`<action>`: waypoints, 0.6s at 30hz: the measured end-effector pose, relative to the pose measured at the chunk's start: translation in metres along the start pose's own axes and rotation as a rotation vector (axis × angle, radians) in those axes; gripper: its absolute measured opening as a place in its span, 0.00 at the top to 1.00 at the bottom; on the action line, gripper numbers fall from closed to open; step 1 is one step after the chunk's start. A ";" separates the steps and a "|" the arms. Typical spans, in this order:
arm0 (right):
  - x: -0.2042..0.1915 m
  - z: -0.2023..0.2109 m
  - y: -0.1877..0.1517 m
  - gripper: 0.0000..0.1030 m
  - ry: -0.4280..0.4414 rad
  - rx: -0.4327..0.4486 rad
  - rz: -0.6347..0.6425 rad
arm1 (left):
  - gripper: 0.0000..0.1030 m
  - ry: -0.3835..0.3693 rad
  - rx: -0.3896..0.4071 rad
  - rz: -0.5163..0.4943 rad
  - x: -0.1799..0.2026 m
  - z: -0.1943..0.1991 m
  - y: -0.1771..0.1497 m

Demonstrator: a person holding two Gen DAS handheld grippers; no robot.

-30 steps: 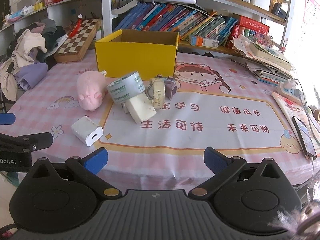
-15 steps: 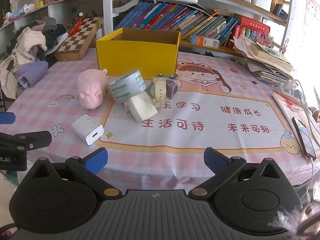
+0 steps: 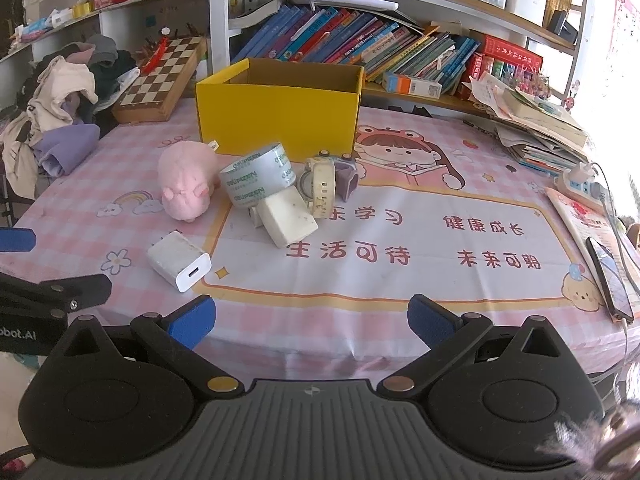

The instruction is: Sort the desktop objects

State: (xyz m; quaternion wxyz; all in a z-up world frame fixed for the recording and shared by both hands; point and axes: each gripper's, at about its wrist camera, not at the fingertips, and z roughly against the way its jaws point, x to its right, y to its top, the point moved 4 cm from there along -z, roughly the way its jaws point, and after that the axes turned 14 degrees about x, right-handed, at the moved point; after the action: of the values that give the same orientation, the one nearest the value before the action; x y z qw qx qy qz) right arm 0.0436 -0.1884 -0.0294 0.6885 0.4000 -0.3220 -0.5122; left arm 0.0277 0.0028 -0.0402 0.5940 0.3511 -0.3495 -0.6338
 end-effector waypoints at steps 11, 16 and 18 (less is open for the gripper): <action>-0.003 0.000 0.002 0.00 0.006 -0.002 0.007 | 0.00 -0.007 0.000 0.010 -0.002 0.001 -0.001; -0.004 0.000 0.002 0.00 0.010 -0.002 0.011 | 0.00 -0.007 0.002 0.009 -0.002 0.001 0.000; -0.004 -0.001 0.003 0.00 0.011 -0.004 0.012 | 0.00 -0.006 0.000 0.008 -0.003 0.000 0.000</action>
State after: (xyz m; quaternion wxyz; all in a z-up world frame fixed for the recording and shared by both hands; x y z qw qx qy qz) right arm 0.0442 -0.1837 -0.0276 0.6941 0.3994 -0.3195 -0.5065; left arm 0.0276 0.0054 -0.0396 0.5955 0.3477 -0.3530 -0.6324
